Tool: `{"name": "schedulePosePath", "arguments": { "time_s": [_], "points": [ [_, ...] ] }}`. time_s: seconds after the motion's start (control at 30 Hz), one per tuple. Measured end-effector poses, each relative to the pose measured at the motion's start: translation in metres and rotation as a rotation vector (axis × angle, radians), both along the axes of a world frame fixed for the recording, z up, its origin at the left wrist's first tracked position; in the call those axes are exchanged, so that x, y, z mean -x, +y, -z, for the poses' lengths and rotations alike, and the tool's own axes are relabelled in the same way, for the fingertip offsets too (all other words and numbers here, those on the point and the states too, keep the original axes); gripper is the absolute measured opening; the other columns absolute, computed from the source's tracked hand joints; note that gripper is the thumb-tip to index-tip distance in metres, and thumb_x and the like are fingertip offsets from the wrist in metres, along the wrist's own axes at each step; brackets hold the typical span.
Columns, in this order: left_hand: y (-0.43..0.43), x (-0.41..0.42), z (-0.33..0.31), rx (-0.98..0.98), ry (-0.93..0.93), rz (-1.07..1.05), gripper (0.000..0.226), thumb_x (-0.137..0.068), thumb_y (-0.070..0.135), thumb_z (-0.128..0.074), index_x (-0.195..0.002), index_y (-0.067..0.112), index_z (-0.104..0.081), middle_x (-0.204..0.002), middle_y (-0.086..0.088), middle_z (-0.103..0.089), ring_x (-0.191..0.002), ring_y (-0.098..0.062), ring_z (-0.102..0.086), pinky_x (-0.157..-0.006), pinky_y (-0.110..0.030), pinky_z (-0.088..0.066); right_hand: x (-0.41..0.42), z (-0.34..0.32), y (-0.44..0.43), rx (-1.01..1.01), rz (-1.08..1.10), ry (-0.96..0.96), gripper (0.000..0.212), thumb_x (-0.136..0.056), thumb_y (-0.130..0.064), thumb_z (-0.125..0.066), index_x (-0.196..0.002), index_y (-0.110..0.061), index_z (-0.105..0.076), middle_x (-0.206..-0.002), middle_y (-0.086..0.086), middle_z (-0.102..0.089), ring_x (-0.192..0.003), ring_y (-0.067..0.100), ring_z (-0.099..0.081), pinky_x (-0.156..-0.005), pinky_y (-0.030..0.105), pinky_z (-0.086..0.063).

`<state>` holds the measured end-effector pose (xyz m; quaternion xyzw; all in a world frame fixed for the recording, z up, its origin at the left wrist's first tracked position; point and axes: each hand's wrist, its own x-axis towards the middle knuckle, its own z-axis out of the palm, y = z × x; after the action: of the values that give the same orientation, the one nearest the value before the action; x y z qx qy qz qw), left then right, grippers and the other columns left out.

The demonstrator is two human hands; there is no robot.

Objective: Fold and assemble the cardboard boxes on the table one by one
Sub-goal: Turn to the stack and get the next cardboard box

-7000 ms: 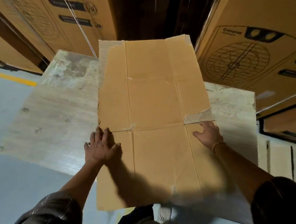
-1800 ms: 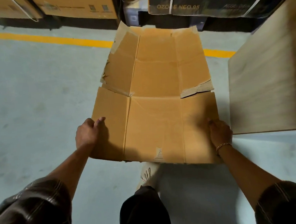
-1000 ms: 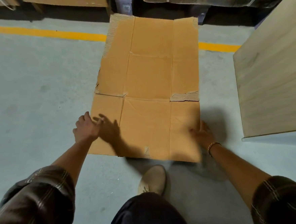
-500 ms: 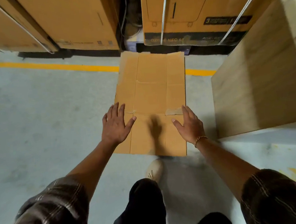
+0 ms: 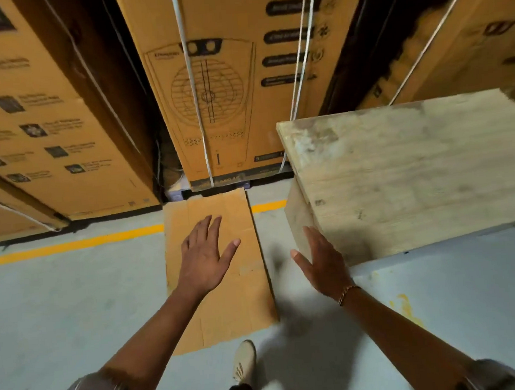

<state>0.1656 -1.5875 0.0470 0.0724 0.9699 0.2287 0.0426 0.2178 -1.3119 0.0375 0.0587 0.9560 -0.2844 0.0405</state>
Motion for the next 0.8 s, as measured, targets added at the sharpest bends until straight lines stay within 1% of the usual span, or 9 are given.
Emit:
{"name": "schedulePosePath", "arguments": {
  "time_s": [0.1, 0.2, 0.27, 0.4, 0.5, 0.53, 0.67, 0.77, 0.8],
  "points": [
    [0.048, 0.026, -0.037, -0.028, 0.049, 0.126, 0.086, -0.092, 0.078, -0.016, -0.159, 0.025, -0.026, -0.166, -0.003, -0.026, -0.153, -0.023, -0.020, -0.119, -0.047, -0.022, -0.006, -0.038, 0.044, 0.039, 0.101, 0.034, 0.095, -0.084, -0.079, -0.027, -0.157, -0.019, -0.028, -0.162, 0.006, -0.031, -0.146, 0.022, -0.034, -0.118, 0.042, -0.032],
    [0.112, 0.048, -0.063, -0.071, 0.076, 0.242, 0.086, -0.093, 0.077, -0.018, -0.160, 0.025, -0.026, -0.166, -0.002, -0.026, -0.152, -0.023, -0.019, -0.118, -0.047, -0.022, -0.014, -0.066, 0.101, 0.080, 0.243, 0.093, 0.091, -0.084, -0.074, -0.032, -0.156, -0.019, -0.031, -0.160, 0.006, -0.034, -0.142, 0.023, -0.041, -0.113, 0.045, -0.039],
    [0.162, 0.056, -0.076, -0.108, 0.080, 0.320, 0.082, -0.095, 0.075, -0.023, -0.160, 0.026, -0.026, -0.166, -0.001, -0.025, -0.152, -0.022, -0.019, -0.119, -0.049, -0.021, -0.025, -0.079, 0.144, 0.089, 0.327, 0.139, 0.091, -0.084, -0.075, -0.032, -0.155, -0.017, -0.033, -0.159, 0.007, -0.037, -0.142, 0.023, -0.042, -0.112, 0.043, -0.041],
    [0.278, 0.056, -0.095, -0.170, 0.118, 0.501, 0.078, -0.095, 0.074, -0.024, -0.158, 0.028, -0.029, -0.165, 0.002, -0.028, -0.151, -0.020, -0.022, -0.118, -0.049, -0.022, -0.058, -0.093, 0.238, 0.083, 0.483, 0.192, 0.092, -0.085, -0.078, -0.028, -0.155, -0.017, -0.033, -0.158, 0.006, -0.038, -0.143, 0.022, -0.039, -0.111, 0.042, -0.041],
    [0.373, 0.047, -0.103, -0.192, 0.144, 0.597, 0.075, -0.096, 0.071, -0.027, -0.157, 0.028, -0.032, -0.164, 0.001, -0.030, -0.151, -0.021, -0.023, -0.118, -0.048, -0.024, -0.086, -0.097, 0.313, 0.098, 0.566, 0.209, 0.073, -0.097, -0.061, -0.042, -0.155, -0.018, -0.032, -0.159, 0.004, -0.037, -0.144, 0.020, -0.037, -0.112, 0.041, -0.038],
    [0.405, 0.042, -0.104, -0.198, 0.153, 0.620, 0.075, -0.096, 0.072, -0.026, -0.157, 0.027, -0.033, -0.163, 0.000, -0.031, -0.151, -0.021, -0.024, -0.118, -0.048, -0.024, -0.097, -0.099, 0.339, 0.096, 0.589, 0.212, 0.069, -0.099, -0.057, -0.045, -0.155, -0.019, -0.031, -0.159, 0.003, -0.036, -0.145, 0.019, -0.036, -0.112, 0.039, -0.036],
    [0.532, 0.011, -0.113, -0.264, 0.118, 0.667, 0.079, -0.092, 0.075, -0.025, -0.155, 0.028, -0.037, -0.163, 0.001, -0.033, -0.150, -0.020, -0.025, -0.117, -0.047, -0.025, -0.147, -0.113, 0.441, 0.119, 0.696, 0.195, 0.075, -0.094, -0.063, -0.039, -0.155, -0.019, -0.031, -0.160, 0.003, -0.034, -0.147, 0.018, -0.032, -0.117, 0.040, -0.031],
    [0.618, -0.012, -0.118, -0.283, 0.115, 0.744, 0.077, -0.092, 0.074, -0.026, -0.154, 0.029, -0.038, -0.162, 0.002, -0.033, -0.149, -0.019, -0.025, -0.116, -0.047, -0.025, -0.185, -0.121, 0.510, 0.105, 0.751, 0.177, 0.094, -0.085, -0.081, -0.024, -0.156, -0.020, -0.029, -0.161, 0.001, -0.032, -0.148, 0.017, -0.030, -0.118, 0.041, -0.030],
    [0.643, -0.020, -0.120, -0.288, 0.113, 0.766, 0.078, -0.092, 0.074, -0.026, -0.154, 0.029, -0.038, -0.162, 0.001, -0.033, -0.149, -0.019, -0.025, -0.116, -0.047, -0.025, -0.195, -0.123, 0.533, 0.103, 0.771, 0.165, 0.095, -0.084, -0.082, -0.022, -0.157, -0.021, -0.028, -0.162, 0.000, -0.031, -0.149, 0.016, -0.028, -0.119, 0.041, -0.029]
  ]
}}
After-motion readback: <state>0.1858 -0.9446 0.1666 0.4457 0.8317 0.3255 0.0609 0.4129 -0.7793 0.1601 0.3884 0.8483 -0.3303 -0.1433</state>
